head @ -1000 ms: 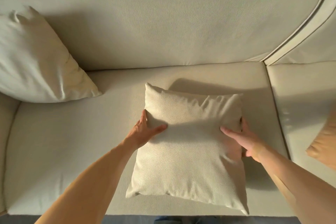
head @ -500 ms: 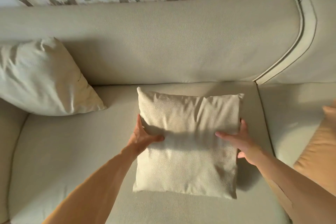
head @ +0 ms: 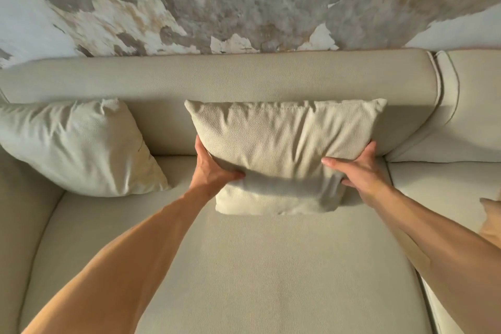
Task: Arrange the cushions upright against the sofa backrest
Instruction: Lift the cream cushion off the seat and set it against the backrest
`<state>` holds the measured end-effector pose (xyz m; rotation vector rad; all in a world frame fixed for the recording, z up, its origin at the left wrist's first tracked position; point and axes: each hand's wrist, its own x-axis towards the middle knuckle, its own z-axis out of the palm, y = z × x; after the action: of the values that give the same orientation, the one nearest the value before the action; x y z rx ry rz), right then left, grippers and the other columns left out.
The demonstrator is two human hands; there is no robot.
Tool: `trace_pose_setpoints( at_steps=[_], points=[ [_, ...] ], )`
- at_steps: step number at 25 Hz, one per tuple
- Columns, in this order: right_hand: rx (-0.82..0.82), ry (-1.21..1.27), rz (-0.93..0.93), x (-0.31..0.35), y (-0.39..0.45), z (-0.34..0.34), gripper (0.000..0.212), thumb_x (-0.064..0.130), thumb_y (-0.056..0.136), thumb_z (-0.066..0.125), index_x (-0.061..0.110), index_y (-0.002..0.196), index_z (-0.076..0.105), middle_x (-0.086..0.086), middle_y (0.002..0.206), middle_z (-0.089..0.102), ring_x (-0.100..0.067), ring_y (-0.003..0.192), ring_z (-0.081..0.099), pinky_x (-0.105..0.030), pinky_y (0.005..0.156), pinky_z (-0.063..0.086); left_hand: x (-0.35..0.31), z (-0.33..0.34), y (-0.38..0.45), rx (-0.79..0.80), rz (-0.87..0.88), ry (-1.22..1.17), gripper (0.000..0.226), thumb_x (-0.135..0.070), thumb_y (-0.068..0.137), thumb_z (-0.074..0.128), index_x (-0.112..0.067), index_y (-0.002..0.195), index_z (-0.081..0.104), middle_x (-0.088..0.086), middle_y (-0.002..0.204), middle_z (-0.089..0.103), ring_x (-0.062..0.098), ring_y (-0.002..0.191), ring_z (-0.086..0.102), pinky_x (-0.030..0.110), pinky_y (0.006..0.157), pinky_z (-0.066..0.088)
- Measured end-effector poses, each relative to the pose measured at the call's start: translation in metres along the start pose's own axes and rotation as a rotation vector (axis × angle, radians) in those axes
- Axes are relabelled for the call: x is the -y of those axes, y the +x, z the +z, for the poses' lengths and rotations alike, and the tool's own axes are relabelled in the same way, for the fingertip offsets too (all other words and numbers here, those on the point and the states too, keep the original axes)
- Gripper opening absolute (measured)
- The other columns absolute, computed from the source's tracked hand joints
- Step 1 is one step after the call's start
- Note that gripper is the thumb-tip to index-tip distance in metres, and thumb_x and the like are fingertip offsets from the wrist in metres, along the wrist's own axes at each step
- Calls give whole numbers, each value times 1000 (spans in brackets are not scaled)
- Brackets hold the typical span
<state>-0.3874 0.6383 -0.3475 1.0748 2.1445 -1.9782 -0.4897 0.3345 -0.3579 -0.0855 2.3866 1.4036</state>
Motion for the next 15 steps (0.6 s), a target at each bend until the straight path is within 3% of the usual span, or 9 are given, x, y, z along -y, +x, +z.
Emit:
trace_pose_setpoints(
  at_steps=[3, 6, 8, 12, 15],
  points=[
    [-57, 22, -45, 4, 11, 4, 84, 24, 64, 91, 27, 121, 29, 9, 124, 48, -22, 114, 56, -44, 86, 51, -11, 2, 19, -31, -9, 24, 135, -21, 52, 94, -35, 147, -1, 4, 145, 35, 24, 131, 39, 34, 105, 39],
    [-82, 55, -34, 0, 20, 5, 78, 17, 69, 88, 24, 120, 30, 14, 114, 49, -17, 105, 58, -44, 90, 50, -14, 5, 34, -20, -36, 67, 130, -20, 53, 93, -33, 145, 3, 7, 140, 40, 28, 127, 44, 35, 101, 43],
    [-81, 43, -35, -3, 25, 5, 78, 17, 68, 88, 27, 119, 30, 19, 112, 48, -20, 109, 58, -44, 88, 50, -12, 5, 39, -11, -59, 90, 125, -21, 55, 93, -32, 143, 5, 8, 136, 43, 28, 122, 47, 32, 96, 44],
    [-65, 33, -55, 0, 43, 4, 81, 13, 76, 81, 27, 135, 28, 17, 125, 49, -21, 120, 54, -46, 93, 48, -13, 3, 52, 2, -110, 153, 108, -32, 59, 89, -33, 135, 12, 9, 124, 51, 31, 107, 58, 44, 93, 53],
    [-77, -26, -61, 3, 53, 6, 98, 24, 78, 80, 34, 150, 13, 12, 148, 37, -17, 126, 49, -48, 103, 45, -18, 5, 57, -6, -119, 145, 115, -40, 53, 90, -36, 136, 11, 8, 131, 47, 31, 113, 56, 47, 94, 53]
  ],
)
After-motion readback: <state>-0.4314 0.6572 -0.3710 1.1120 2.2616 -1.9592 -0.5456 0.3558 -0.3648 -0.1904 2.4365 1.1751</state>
